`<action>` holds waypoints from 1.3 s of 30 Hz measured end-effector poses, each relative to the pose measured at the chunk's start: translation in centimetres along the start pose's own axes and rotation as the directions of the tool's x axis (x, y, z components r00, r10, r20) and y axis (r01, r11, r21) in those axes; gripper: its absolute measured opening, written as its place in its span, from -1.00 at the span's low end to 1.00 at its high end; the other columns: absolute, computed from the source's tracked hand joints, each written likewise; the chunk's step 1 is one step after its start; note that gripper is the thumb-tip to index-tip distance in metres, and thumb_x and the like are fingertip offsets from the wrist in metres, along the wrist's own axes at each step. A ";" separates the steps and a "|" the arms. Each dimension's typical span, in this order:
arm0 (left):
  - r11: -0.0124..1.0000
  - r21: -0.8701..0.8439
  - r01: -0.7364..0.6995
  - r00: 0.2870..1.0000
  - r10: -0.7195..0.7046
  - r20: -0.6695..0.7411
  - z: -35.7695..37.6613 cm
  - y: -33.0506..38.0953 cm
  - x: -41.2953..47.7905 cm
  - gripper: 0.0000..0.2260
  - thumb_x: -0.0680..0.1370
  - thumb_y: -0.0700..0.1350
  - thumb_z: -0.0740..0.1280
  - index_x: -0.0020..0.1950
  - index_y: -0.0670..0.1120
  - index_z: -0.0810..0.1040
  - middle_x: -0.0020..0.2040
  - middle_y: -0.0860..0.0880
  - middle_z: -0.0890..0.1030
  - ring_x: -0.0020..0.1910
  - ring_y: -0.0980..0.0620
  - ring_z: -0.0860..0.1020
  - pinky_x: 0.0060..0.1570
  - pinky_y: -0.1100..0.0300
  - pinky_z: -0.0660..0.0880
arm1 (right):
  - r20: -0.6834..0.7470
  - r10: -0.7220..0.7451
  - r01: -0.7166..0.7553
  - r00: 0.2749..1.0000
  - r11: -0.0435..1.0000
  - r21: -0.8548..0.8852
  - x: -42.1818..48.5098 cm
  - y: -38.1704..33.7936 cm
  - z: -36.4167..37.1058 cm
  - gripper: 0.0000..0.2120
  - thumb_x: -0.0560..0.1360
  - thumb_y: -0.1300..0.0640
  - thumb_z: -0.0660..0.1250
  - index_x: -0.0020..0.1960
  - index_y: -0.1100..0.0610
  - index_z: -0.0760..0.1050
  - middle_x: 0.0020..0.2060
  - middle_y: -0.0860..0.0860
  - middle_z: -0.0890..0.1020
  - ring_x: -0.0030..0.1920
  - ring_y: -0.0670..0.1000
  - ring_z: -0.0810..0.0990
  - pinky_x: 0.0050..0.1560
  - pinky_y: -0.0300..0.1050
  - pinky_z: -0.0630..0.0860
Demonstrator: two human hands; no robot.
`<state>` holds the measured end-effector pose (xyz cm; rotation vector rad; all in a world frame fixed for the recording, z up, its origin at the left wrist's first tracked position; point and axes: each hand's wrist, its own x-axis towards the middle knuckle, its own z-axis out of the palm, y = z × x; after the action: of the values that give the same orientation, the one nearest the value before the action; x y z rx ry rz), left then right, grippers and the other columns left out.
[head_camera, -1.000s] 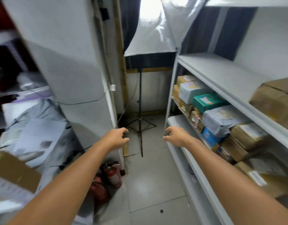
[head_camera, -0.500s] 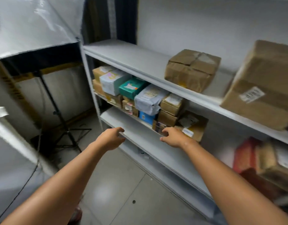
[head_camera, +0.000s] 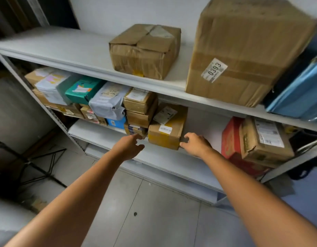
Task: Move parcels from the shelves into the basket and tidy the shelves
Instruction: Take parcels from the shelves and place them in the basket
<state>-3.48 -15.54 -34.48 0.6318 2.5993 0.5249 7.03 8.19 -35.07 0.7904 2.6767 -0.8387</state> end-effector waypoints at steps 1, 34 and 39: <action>1.000 0.002 -0.005 1.000 0.005 0.007 0.5 0.3 0.9 -0.59 0.59 0.01 0.33 0.42 -0.02 0.44 0.31 -0.12 0.55 0.24 -0.08 0.53 0.21 0.07 0.45 | -0.001 0.018 -0.018 1.000 1.000 0.009 0.7 0.6 0.1 -0.54 0.56 -0.10 0.31 0.40 0.04 0.42 0.26 0.08 0.58 0.21 0.17 0.55 0.17 -0.03 0.51; 0.834 -0.552 0.024 0.999 -0.044 -0.023 8.3 -1.6 12.7 -0.46 0.50 0.10 0.44 0.38 -0.08 0.38 0.28 -0.06 0.55 0.16 -0.04 0.55 0.18 0.01 0.54 | -0.013 0.202 -0.161 0.979 0.815 0.556 12.0 3.1 6.5 -0.24 0.48 0.13 0.47 0.56 -0.02 0.16 0.34 0.07 0.49 0.26 0.15 0.51 0.25 0.16 0.53; 0.783 -0.619 0.053 0.998 -0.054 0.017 9.1 -0.9 10.8 -0.47 0.52 0.03 0.44 0.42 -0.06 0.34 0.35 -0.07 0.49 0.10 0.01 0.52 0.01 0.17 0.49 | -0.014 0.198 -0.154 0.980 0.802 0.577 10.4 4.4 6.6 -0.28 0.48 0.10 0.47 0.54 -0.04 0.21 0.31 0.05 0.50 0.25 0.13 0.52 0.24 0.17 0.54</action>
<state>-8.25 -8.56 -45.84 0.3226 2.2217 1.2863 1.20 11.86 -46.25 1.1938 2.3553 -1.6288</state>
